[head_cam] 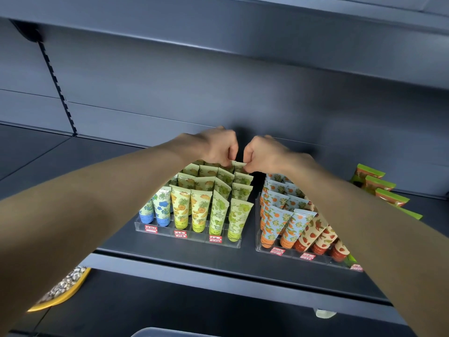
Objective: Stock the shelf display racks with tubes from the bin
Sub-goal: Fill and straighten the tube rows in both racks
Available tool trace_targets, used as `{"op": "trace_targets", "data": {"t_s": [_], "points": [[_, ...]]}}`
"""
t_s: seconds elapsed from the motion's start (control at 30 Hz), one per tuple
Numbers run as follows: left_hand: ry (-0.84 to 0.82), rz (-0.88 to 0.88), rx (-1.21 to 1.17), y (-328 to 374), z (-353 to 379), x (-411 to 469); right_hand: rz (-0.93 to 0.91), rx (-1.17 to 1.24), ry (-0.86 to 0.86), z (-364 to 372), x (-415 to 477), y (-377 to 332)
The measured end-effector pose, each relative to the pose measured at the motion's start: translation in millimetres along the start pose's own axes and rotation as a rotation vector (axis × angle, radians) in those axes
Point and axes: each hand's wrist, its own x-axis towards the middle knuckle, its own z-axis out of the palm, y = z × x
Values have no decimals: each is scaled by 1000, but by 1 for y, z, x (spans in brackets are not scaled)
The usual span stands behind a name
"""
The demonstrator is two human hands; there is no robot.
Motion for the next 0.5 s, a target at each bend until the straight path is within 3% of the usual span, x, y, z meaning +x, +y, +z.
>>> {"op": "trace_targets", "data": {"t_s": [0.5], "points": [[14, -4, -15, -3, 1, -1, -5, -15, 23, -1, 0, 0]]}}
